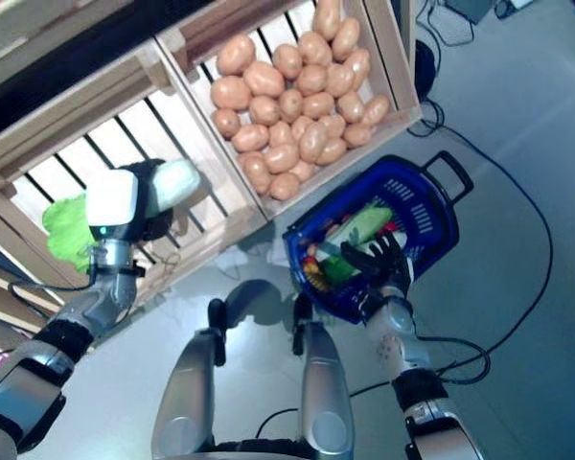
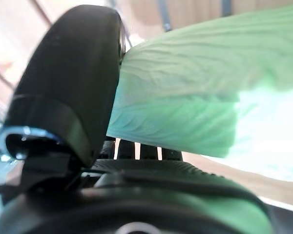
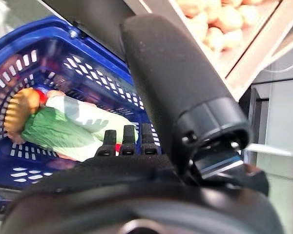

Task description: Put vegetables into the basket

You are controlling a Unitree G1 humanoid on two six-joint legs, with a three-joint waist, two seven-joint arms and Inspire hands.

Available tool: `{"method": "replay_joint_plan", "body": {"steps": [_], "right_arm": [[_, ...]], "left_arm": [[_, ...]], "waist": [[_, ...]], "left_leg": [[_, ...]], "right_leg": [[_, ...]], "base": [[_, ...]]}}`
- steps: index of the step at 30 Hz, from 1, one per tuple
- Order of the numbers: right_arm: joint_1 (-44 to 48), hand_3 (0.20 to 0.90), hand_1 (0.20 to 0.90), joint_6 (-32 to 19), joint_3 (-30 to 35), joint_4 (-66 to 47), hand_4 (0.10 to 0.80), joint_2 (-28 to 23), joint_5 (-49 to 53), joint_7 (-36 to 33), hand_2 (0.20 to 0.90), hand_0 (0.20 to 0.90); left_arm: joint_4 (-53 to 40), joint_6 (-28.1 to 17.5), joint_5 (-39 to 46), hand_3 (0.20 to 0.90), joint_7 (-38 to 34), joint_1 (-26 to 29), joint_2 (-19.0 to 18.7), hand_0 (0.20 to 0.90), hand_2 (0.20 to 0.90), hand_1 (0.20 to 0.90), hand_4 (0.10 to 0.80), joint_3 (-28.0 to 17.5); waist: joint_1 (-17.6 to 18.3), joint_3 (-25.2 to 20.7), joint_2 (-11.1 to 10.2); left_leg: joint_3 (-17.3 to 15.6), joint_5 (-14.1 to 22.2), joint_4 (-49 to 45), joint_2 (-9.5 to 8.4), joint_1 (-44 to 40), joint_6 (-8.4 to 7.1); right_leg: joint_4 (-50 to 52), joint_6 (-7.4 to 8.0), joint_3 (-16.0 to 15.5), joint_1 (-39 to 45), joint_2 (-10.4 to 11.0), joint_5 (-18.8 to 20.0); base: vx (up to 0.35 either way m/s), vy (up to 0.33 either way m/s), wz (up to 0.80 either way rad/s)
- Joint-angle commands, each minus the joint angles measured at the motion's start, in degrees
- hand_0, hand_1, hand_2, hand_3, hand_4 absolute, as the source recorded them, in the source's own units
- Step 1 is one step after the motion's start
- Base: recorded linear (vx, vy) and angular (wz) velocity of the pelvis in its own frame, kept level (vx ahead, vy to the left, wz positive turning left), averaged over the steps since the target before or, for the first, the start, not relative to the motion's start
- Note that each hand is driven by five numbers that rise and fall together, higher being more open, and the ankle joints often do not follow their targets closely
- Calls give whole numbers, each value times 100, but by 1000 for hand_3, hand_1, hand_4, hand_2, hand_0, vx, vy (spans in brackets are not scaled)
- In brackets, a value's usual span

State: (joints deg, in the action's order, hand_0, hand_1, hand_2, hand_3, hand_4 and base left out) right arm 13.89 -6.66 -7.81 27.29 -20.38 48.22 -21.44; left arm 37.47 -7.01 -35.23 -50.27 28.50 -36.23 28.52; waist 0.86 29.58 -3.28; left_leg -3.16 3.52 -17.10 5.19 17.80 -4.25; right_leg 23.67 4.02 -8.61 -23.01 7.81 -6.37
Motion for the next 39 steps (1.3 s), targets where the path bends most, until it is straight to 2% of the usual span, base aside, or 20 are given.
{"method": "replay_joint_plan", "body": {"steps": [1,7,9,13,17,19,21,22,25,27,30,32,35,39], "right_arm": [[-425,900,900,-450,423,-558,800,-175,186,46,900,900],[-1209,900,900,-507,750,-824,800,366,70,-32,900,900],[-1444,900,900,-416,890,-890,800,541,53,1,900,900],[-1548,900,900,-467,886,-906,800,758,121,-168,900,900],[-1504,900,900,-542,811,-909,800,948,124,-346,900,900],[-1468,900,900,-604,735,-953,800,1058,96,-487,900,900],[-1445,900,900,-659,721,-940,800,1087,79,-489,900,900],[-1409,900,900,-713,717,-920,800,1117,60,-519,900,900],[-1333,900,900,-868,744,-828,800,1179,171,-582,900,900],[-1315,900,900,-921,747,-781,800,1188,221,-575,900,900],[-1326,900,900,-916,747,-801,800,1258,180,-628,900,900],[-1328,900,900,-918,736,-772,800,1288,195,-646,900,900],[-1344,900,900,-934,709,-780,800,1328,192,-667,900,900],[-1372,900,900,-921,660,-807,800,1353,158,-675,900,900]], "left_arm": [[-710,-444,-26,300,-871,-360,-91,300,300,300,400,-534],[-1596,-1090,192,300,-856,-1649,317,300,300,300,400,-1518],[-2001,-1424,457,300,-538,-2029,486,300,300,300,400,-1849],[-2487,-2019,2042,300,366,-2252,878,300,300,300,400,-2158],[-3014,-2235,3303,300,1001,-2321,1218,300,300,300,400,-2261],[-3411,-2195,4960,300,2122,-2342,1497,300,300,300,400,-2246],[-3600,-2078,5768,300,2759,-2329,1639,300,300,300,400,-2183],[-3722,-1911,6616,300,3292,-2299,1780,300,300,300,400,-2077],[-3992,-1502,8050,300,4147,-2227,2036,300,300,300,400,-1850],[-4072,-1360,8536,300,4360,-2220,2085,300,300,300,400,-1779],[-4206,-862,9883,300,4866,-2259,2313,300,300,300,400,-1647],[-4263,-575,10485,300,4995,-2296,2429,300,300,300,400,-1649],[-4292,-311,11051,300,5059,-2348,2531,300,300,300,400,-1643],[-4332,-24,11375,300,5078,-2395,2567,300,300,300,400,-1666]], "waist": [[-131,-1098,58],[-257,-1720,103],[-304,-1945,89],[-360,-2256,46],[-418,-2373,37],[-422,-2429,31],[-423,-2439,34],[-423,-2449,35],[-394,-2482,57],[-389,-2487,69],[-360,-2536,83],[-352,-2571,87],[-355,-2611,87],[-367,-2658,82]], "left_leg": [[29,-457,347,-300,163,170],[65,-714,1336,-301,-752,154],[70,-756,1593,-289,-1004,148],[79,-714,1724,-304,-1349,159],[80,-669,1809,-303,-1543,187],[-4,-626,1776,-291,-1625,206],[-28,-607,1782,-288,-1673,224],[-36,-591,1792,-301,-1712,246],[-77,-557,1831,-312,-1819,294],[-72,-550,1857,-321,-1862,315],[-85,-525,1924,-348,-1974,361],[-101,-509,1946,-351,-2016,380],[-109,-487,1972,-358,-2059,406],[-115,-477,2008,-358,-2092,424]], "right_leg": [[-1071,-163,-434,757,2,533],[-1955,-56,-555,1709,31,807],[-2197,-6,-598,1953,35,906],[-2550,48,-615,2291,62,1087],[-2658,101,-671,2436,121,1166],[-2652,117,-691,2488,155,1188],[-2649,126,-690,2524,161,1193],[-2644,133,-686,2545,160,1198],[-2628,157,-657,2580,173,1216],[-2632,165,-636,2598,175,1229],[-2656,192,-575,2652,180,1247],[-2658,197,-543,2660,186,1250],[-2663,211,-519,2674,194,1250],[-2676,231,-515,2677,209,1261]], "base": [[140,59,3],[187,53,-1],[173,9,5],[135,-2,11],[59,-9,4],[38,-20,2],[0,0,0],[0,0,0],[0,0,0],[0,0,0],[26,-4,-4],[0,0,0],[0,0,0],[15,-3,-4]]}}
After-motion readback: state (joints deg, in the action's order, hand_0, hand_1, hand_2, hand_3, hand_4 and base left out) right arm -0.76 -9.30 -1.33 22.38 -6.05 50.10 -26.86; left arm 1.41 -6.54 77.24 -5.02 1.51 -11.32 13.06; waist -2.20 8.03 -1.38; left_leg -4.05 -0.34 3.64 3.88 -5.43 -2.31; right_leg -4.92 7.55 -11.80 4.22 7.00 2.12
